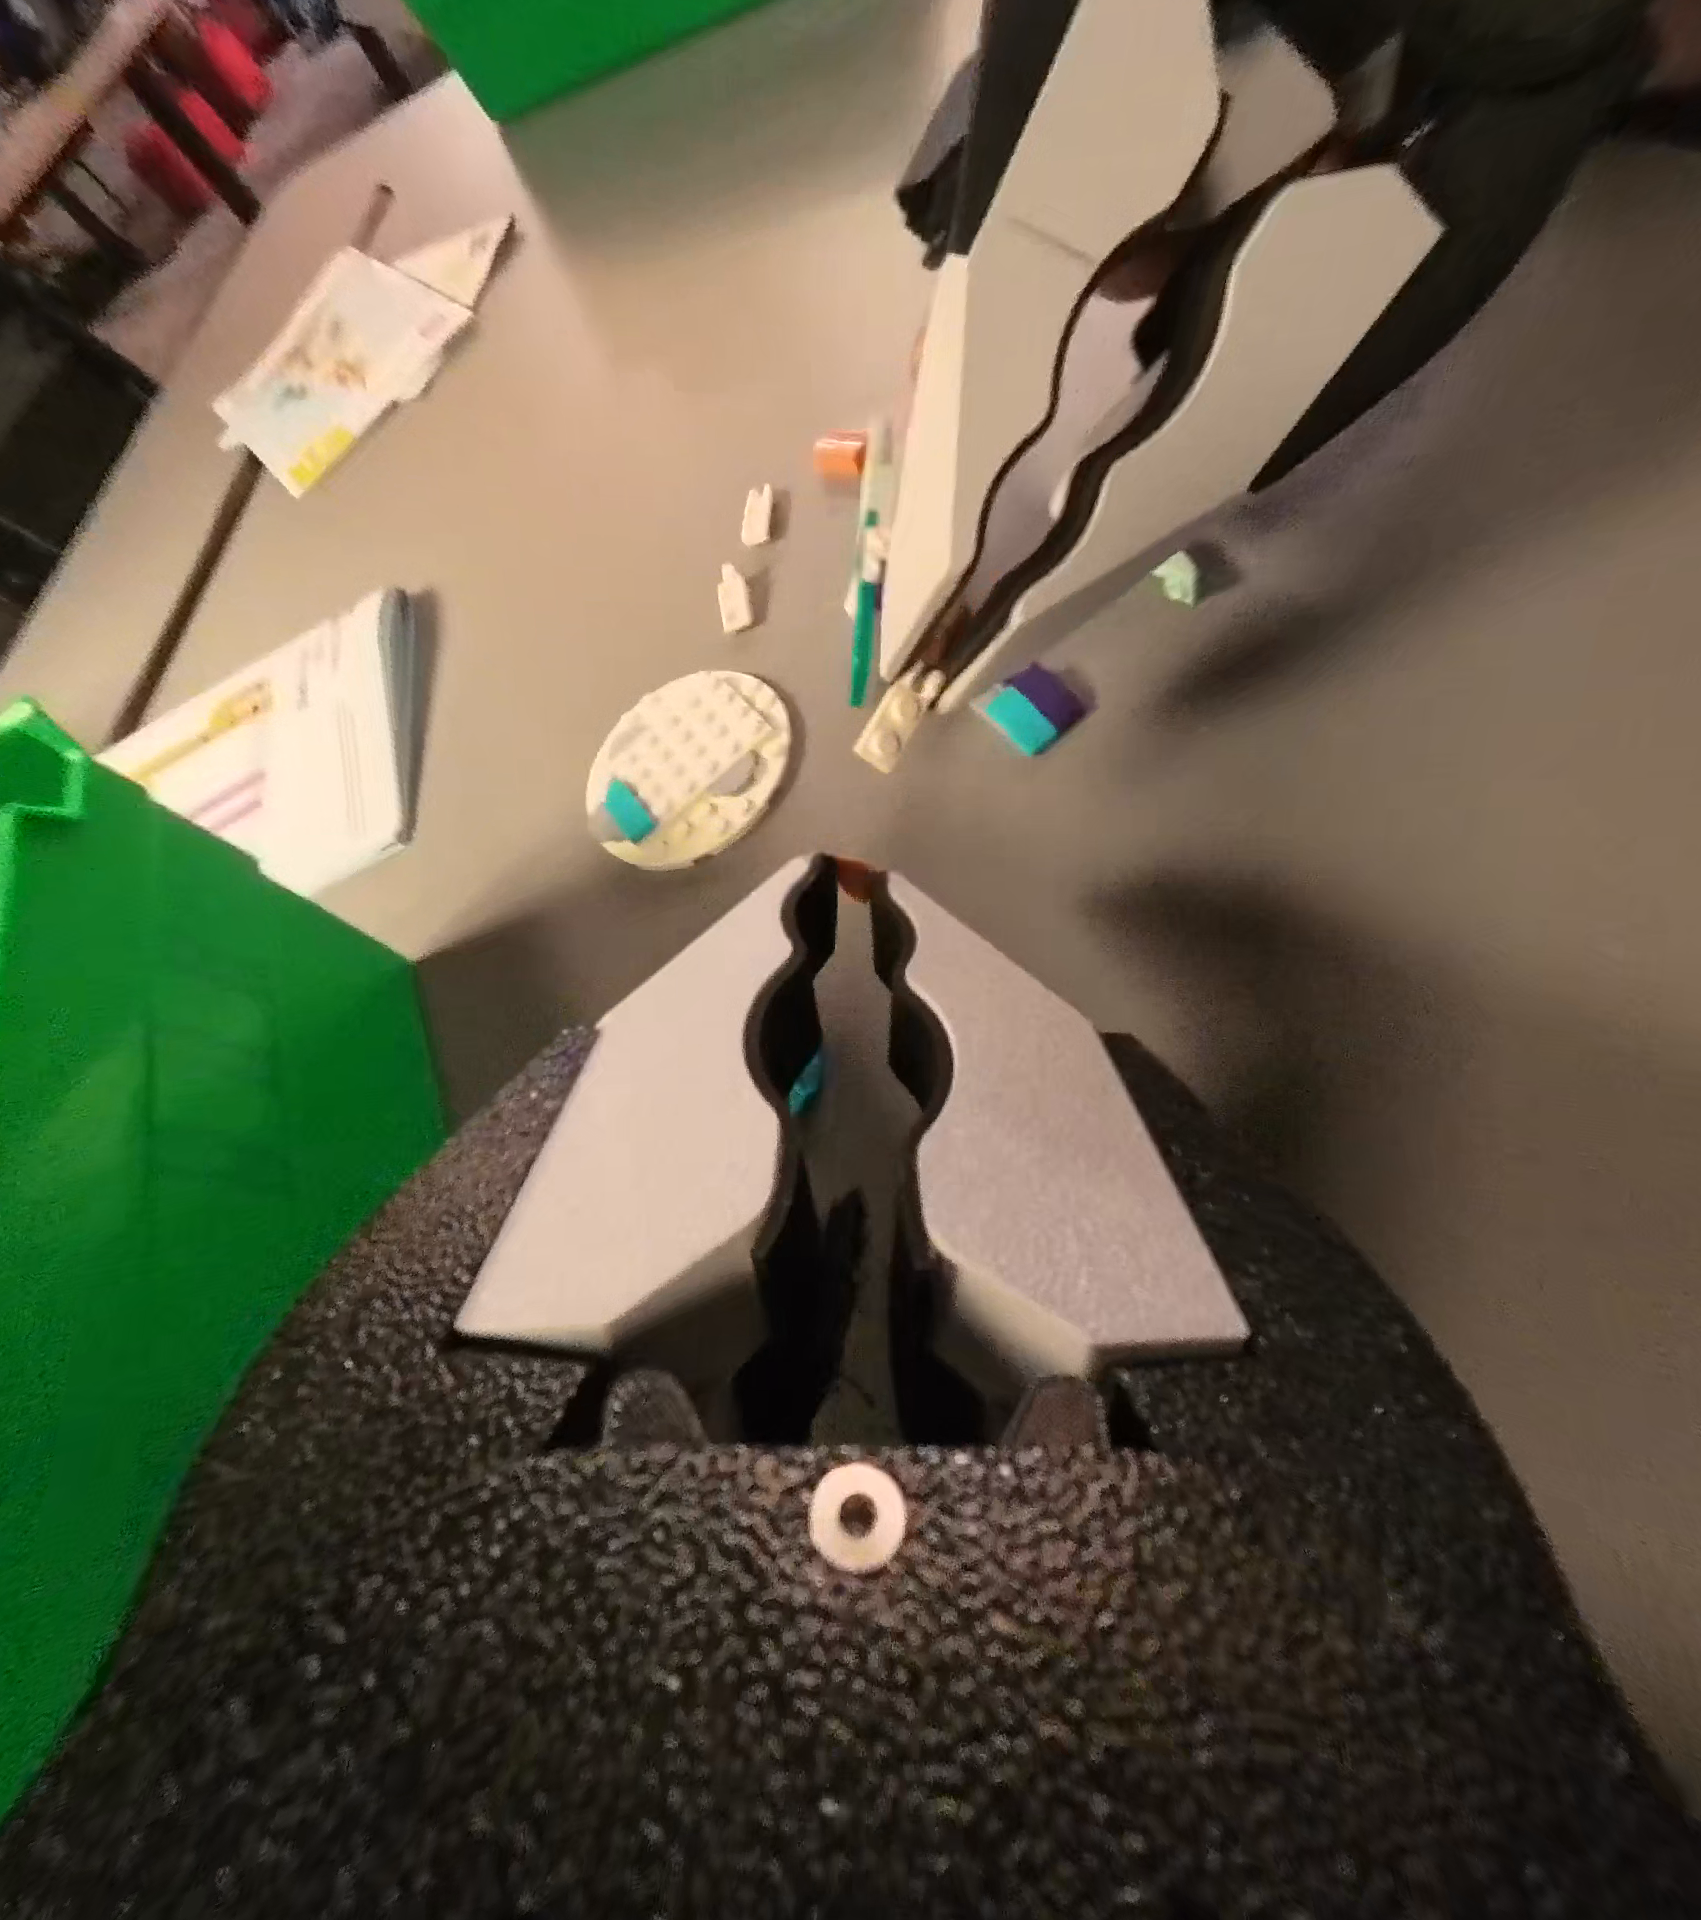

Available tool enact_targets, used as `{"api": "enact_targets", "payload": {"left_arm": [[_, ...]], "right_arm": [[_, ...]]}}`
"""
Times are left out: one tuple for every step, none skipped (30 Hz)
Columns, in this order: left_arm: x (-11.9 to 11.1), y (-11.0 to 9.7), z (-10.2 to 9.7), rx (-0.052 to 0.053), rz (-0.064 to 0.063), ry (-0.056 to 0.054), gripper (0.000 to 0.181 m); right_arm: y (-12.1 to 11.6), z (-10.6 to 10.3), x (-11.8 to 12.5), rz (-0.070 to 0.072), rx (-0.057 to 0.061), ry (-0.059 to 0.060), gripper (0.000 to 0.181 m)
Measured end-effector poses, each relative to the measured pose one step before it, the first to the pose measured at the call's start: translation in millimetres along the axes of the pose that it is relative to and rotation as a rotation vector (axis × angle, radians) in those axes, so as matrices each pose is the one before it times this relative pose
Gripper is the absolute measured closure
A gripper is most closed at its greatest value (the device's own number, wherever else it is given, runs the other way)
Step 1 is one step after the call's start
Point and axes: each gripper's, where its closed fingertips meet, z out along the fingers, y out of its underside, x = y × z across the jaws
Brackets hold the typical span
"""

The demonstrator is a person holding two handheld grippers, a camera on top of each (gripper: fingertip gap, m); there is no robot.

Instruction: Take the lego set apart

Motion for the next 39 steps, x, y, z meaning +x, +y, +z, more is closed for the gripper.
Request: {"api": "enact_targets", "payload": {"left_arm": [[2.88, 0.90, 1.36, -0.0041, -0.0263, 0.0232, 0.176], [3.02, 0.57, 1.02, -0.0046, -0.0202, 0.0229, 0.176], [2.18, 1.18, 1.01, -0.0095, -0.0160, 0.0153, 0.175], [1.24, 1.42, 0.76, -0.0122, -0.0128, 0.0073, 0.175], [1.29, 2.32, 0.88, -0.0191, -0.0118, 0.0090, 0.175], [0.35, 2.51, 0.87, -0.0194, -0.0130, 0.0033, 0.171], [0.44, 2.31, 0.88, -0.0153, -0.0115, 0.0038, 0.166], [0.48, 1.88, 0.81, -0.0111, -0.0105, 0.0054, 0.161], [0.37, 0.98, 0.45, -0.0027, -0.0067, 0.0048, 0.157], [-0.30, 0.77, -0.19, -0.0018, -0.0043, 0.0013, 0.155], [-1.20, 0.38, -0.77, 0.0011, -0.0018, -0.0026, 0.152], [-0.98, -0.30, -1.11, 0.0057, 0.0002, -0.0016, 0.150], [-0.78, 0.05, -0.94, 0.0041, -0.0035, 0.0011, 0.148], [-1.19, 1.79, -0.60, -0.0070, -0.0091, 0.0004, 0.146], [-1.82, 2.99, -0.23, -0.0137, -0.0095, -0.0030, 0.143], [-1.92, 3.14, -0.32, -0.0144, -0.0077, -0.0058, 0.140], [-2.77, 2.96, -0.64, -0.0143, -0.0098, -0.0101, 0.138], [-3.41, 2.40, -0.69, -0.0121, -0.0135, -0.0135, 0.138], [-3.78, 1.66, -0.70, -0.0080, -0.0216, -0.0131, 0.138], [-5.13, 0.88, -0.80, -0.0039, -0.0332, -0.0195, 0.141], [-5.26, 1.04, -0.83, -0.0032, -0.0366, -0.0176, 0.145], [-4.71, 1.10, -0.87, -0.0017, -0.0369, -0.0140, 0.149], [-3.39, 1.15, -0.55, -0.0012, -0.0359, -0.0046, 0.154], [-1.23, 1.01, -0.28, -0.0012, -0.0317, 0.0075, 0.155], [0.49, 1.69, 0.29, -0.0063, -0.0249, 0.0154, 0.156], [-0.06, 2.47, 0.71, -0.0128, -0.0195, 0.0080, 0.155], [-0.48, 2.82, 1.18, -0.0154, -0.0080, 0.0016, 0.156], [0.24, 2.12, 1.29, -0.0098, 0.0044, 0.0017, 0.155], [0.58, -0.20, 0.85, 0.0029, 0.0023, 0.0013, 0.156], [1.03, 0.05, 0.53, -0.0020, -0.0010, 0.0057, 0.156], [0.71, -0.25, 0.21, -0.0012, 0.0003, 0.0040, 0.159], [0.70, -0.13, 0.17, -0.0006, 0.0073, 0.0013, 0.169], [1.06, 0.13, 0.13, -0.0041, 0.0115, 0.0006, 0.175], [1.68, 0.12, -0.33, -0.0116, 0.0095, 0.0043, 0.175], [2.94, -0.25, -0.48, -0.0110, 0.0105, 0.0110, 0.176], [2.96, -2.72, -0.92, 0.0077, 0.0169, 0.0077, 0.181], [1.92, -4.60, -1.71, 0.0188, 0.0119, -0.0014, 0.181], [3.37, -5.95, -3.31, 0.0198, 0.0078, 0.0092, 0.181], [2.44, -9.81, -5.95, 0.0365, 0.0078, 0.0017, 0.181]], "right_arm": [[2.74, -0.44, 0.63, 0.0207, 0.0029, -0.0048, 0.176], [1.97, -0.45, 0.66, 0.0233, 0.0045, -0.0077, 0.176], [0.68, -0.45, 0.23, 0.0309, 0.0099, -0.0128, 0.176], [-0.40, -0.56, -0.37, 0.0385, 0.0143, -0.0181, 0.176], [-0.68, -0.50, -0.74, 0.0411, 0.0142, -0.0213, 0.176], [-1.38, -0.62, -0.77, 0.0355, 0.0184, -0.0187, 0.176], [-1.09, -0.57, -1.08, 0.0317, 0.0152, -0.0185, 0.176], [-0.30, -0.25, -0.87, 0.0275, 0.0096, -0.0152, 0.176], [0.03, -0.18, -0.74, 0.0190, 0.0065, -0.0116, 0.176], [0.14, -0.02, -1.44, 0.0155, 0.0049, -0.0148, 0.176], [-0.45, 0.19, -1.86, 0.0152, 0.0070, -0.0155, 0.176], [-0.30, 0.39, -1.73, 0.0129, 0.0048, -0.0133, 0.176], [0.12, 0.71, -1.45, 0.0094, 0.0007, -0.0104, 0.176], [-0.18, 0.60, -0.97, 0.0029, 0.0017, -0.0047, 0.176], [-0.26, 0.74, -1.13, -0.0003, 0.0020, -0.0043, 0.176], [-0.34, 0.68, -1.58, 0.0000, 0.0027, -0.0067, 0.176], [-0.63, 0.53, -1.11, -0.0010, 0.0043, -0.0043, 0.176], [-0.73, 0.35, -0.67, -0.0013, 0.0041, -0.0019, 0.176], [-0.54, 0.17, -0.44, -0.0002, 0.0030, -0.0013, 0.176], [-0.19, -0.04, -0.17, 0.0002, 0.0020, -0.0011, 0.176], [-0.29, -0.19, 0.06, 0.0009, 0.0021, -0.0002, 0.176], [-0.36, -0.24, 0.32, 0.0026, 0.0029, 0.0009, 0.176], [-0.42, -0.35, 0.46, 0.0047, 0.0032, 0.0005, 0.176], [-0.65, -0.48, -0.02, 0.0073, 0.0049, -0.0035, 0.176], [-1.15, -0.38, -0.87, 0.0116, 0.0067, -0.0096, 0.176], [-1.37, -0.56, -1.37, 0.0172, 0.0072, -0.0145, 0.176], [-1.42, -0.50, -1.85, 0.0246, 0.0068, -0.0210, 0.176], [-1.85, -0.71, -2.56, 0.0310, 0.0089, -0.0266, 0.176], [-3.05, -1.08, -2.81, 0.0331, 0.0172, -0.0273, 0.176], [-3.14, -1.25, -4.36, 0.0327, 0.0181, -0.0361, 0.176], [-1.63, -0.83, -5.89, 0.0330, 0.0086, -0.0464, 0.176], [0.06, -0.27, -5.51, 0.0304, -0.0025, -0.0434, 0.176], [0.57, 0.22, -3.70, 0.0186, -0.0057, -0.0266, 0.176], [0.64, 0.57, -2.93, 0.0031, -0.0058, -0.0169, 0.176], [0.75, 0.89, -2.56, -0.0040, -0.0077, -0.0120, 0.176], [0.65, 0.92, -1.51, -0.0066, -0.0059, -0.0049, 0.175], [0.89, 0.80, -1.31, -0.0067, -0.0066, -0.0048, 0.176], [0.56, 0.47, -0.90, -0.0053, -0.0050, -0.0029, 0.175], [0.10, 0.20, -0.14, -0.0029, -0.0012, 0.0001, 0.175]]}}
